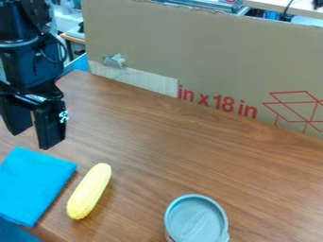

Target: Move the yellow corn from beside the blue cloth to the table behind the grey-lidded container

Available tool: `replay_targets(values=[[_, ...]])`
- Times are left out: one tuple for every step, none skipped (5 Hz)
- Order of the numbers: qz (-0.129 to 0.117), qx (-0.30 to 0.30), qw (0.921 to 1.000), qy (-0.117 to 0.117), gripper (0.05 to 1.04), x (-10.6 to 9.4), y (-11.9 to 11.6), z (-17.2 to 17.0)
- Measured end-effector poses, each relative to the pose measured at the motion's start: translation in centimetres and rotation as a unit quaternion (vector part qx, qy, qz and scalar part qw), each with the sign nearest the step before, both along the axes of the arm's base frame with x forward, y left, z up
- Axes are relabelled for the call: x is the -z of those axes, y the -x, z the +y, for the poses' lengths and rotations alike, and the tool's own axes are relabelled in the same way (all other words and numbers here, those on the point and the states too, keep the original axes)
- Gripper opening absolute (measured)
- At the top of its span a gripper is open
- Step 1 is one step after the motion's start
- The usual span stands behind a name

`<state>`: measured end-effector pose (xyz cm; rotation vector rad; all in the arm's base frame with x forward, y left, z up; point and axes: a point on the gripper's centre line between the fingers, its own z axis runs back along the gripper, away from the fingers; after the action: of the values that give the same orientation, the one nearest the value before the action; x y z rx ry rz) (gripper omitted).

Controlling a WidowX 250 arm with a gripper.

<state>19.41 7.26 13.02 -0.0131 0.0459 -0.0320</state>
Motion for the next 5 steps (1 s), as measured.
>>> replay_targets(values=[[0.009, -0.001, 1.0000, 0.003, 1.000, 0.4, 0.2, 0.0], [-0.010, 0.009, 0.9999, 0.010, 1.000, 1.2, -0.5, -0.9], [-0.023, 0.012, 0.9996, 0.015, 1.000, 2.3, -1.1, -1.6], [-0.011, 0.014, 0.9996, 0.023, 1.000, 3.8, -1.9, -2.0], [0.015, 0.032, 0.9991, 0.024, 1.000, 6.1, -2.5, -2.4]])
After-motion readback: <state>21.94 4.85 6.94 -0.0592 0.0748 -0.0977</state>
